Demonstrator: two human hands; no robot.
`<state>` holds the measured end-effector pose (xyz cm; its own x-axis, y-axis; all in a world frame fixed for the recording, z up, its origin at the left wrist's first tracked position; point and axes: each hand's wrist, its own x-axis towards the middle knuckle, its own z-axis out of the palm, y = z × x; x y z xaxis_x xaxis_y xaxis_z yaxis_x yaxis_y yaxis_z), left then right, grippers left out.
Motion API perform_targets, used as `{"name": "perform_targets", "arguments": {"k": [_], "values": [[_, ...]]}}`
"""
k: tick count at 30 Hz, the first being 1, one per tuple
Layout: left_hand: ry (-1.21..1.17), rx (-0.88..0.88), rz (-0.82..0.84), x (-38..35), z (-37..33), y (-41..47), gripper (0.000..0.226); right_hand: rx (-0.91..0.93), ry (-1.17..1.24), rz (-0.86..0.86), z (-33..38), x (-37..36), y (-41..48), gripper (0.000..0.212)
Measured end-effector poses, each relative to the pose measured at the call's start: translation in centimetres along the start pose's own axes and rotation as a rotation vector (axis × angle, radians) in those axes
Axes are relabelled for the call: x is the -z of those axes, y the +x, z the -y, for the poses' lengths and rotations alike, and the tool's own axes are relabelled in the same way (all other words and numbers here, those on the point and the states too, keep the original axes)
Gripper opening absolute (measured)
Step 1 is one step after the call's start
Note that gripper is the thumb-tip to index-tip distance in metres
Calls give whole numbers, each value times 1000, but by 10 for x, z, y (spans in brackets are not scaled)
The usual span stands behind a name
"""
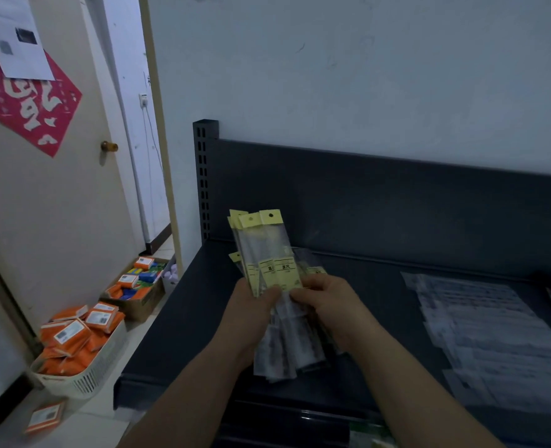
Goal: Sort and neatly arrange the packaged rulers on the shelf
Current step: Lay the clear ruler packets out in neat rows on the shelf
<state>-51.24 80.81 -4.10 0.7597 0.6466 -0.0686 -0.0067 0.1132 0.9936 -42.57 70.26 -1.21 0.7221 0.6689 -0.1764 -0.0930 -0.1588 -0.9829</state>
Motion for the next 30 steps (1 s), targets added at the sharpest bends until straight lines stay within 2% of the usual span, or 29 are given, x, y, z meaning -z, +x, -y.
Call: {"name": "perform_targets", "arguments": {"k": [5,8,10,13,16,22,26,30], "values": [[-96,83,-57,7,-2,0,20,191,-357,-41,-3,6,0,9],[-70,100,-161,15,-4,0,21,232,-890,-176,-5,26,12,31],[-47,114,-201,18,-6,1,20,146,-1066,-156,-6,34,16,48],[-30,131,-191,17,-5,0,23,101,-1052,-119,-5,37,19,42],[-128,140,-155,12,-9,-4,19,97,-1061,-112,-1,38,17,31],[-135,132,-153,6,-14,-8,23,105,-1151,-129,1,35,15,24],[-135,130,-160,5,-16,-9,25,48,-1147,-100,5,41,13,37],[-130,139,-158,5,-16,-9,26,91,-1260,-131,7,47,5,39]]}}
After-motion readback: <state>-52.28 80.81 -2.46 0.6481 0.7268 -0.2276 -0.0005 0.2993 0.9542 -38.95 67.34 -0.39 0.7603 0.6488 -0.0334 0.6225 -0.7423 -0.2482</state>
